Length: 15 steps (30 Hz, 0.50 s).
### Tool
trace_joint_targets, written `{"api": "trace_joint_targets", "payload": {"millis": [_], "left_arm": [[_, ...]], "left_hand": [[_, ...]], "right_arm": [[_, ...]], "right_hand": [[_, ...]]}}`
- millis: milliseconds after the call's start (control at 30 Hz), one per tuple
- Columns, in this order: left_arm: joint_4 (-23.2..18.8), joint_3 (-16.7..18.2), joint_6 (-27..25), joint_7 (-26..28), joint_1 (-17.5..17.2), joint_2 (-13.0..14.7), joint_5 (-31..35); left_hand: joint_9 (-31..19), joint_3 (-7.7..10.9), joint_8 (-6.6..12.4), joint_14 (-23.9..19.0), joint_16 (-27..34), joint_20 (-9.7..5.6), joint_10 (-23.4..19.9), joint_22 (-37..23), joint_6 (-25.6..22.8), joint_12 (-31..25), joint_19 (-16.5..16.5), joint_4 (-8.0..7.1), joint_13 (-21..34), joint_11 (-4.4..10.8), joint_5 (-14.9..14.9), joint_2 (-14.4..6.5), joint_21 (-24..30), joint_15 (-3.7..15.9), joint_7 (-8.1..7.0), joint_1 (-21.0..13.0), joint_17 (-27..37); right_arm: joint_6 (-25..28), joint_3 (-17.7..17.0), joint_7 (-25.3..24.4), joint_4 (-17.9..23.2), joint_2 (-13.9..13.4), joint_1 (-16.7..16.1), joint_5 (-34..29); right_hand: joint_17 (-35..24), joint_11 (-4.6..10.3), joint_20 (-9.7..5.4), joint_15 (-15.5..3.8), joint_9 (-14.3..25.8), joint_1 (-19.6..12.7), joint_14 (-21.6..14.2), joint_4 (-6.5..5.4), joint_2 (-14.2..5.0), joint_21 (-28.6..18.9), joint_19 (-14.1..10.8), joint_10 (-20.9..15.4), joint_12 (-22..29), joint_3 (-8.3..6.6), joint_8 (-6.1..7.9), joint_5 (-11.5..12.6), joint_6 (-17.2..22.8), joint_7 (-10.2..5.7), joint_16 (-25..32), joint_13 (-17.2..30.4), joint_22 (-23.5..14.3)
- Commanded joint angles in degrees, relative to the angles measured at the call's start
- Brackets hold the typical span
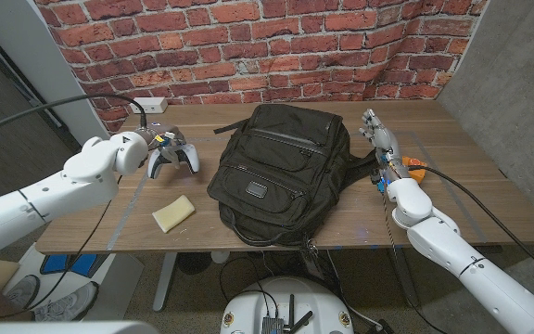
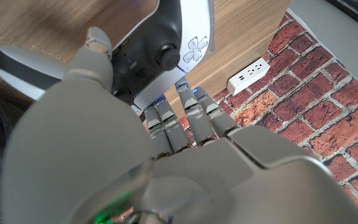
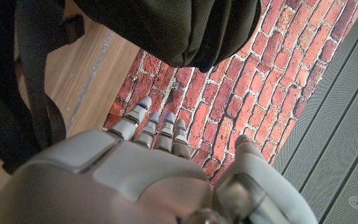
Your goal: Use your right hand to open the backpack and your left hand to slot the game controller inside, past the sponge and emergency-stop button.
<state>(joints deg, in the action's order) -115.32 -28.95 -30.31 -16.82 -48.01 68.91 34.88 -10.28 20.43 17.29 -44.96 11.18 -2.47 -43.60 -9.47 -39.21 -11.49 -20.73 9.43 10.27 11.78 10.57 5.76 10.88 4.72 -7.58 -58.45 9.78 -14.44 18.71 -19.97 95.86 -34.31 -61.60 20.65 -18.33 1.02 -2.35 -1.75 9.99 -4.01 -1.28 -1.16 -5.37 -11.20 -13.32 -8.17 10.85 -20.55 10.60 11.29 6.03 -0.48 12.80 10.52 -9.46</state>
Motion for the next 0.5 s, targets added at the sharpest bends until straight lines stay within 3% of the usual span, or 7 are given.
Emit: {"api": "trace_joint_targets", "payload": {"millis": [33,500], "left_arm": [[-1.03,0.33,-0.56,-0.65,-0.28,0.4,-0.2],[-1.81,0.82,-0.51,-0.93,-0.93,1.52,-0.13]], "left_hand": [[-0.17,0.13,0.13,-1.05,0.36,-8.99,-0.64,-0.11,-6.1,-0.13,-0.66,-0.21,0.23,0.09,0.26,-4.16,0.09,8.82,0.06,-2.35,0.3],[-0.22,0.07,-0.04,-1.59,0.28,-9.04,-1.22,-0.1,-6.83,-0.11,-0.74,-0.19,0.26,0.08,0.3,-4.6,0.0,8.86,-0.03,-2.5,0.3]], "right_arm": [[1.05,-2.36,-2.12,6.81,-2.32,-5.33,-2.35],[3.87,-4.03,-5.56,12.95,-4.42,-10.45,-8.27]], "right_hand": [[-0.14,-0.15,0.27,-0.51,0.11,-0.23,-0.26,0.39,-2.41,0.17,-0.5,-0.58,0.3,-0.03,0.32,0.0,0.53,-0.07,0.34,0.12,-0.21],[0.16,-0.39,0.37,-0.35,0.12,-0.72,-0.51,1.05,-1.93,0.11,-0.83,-0.95,0.39,-0.1,0.3,-0.05,0.65,0.13,0.31,0.13,-0.2]]}}
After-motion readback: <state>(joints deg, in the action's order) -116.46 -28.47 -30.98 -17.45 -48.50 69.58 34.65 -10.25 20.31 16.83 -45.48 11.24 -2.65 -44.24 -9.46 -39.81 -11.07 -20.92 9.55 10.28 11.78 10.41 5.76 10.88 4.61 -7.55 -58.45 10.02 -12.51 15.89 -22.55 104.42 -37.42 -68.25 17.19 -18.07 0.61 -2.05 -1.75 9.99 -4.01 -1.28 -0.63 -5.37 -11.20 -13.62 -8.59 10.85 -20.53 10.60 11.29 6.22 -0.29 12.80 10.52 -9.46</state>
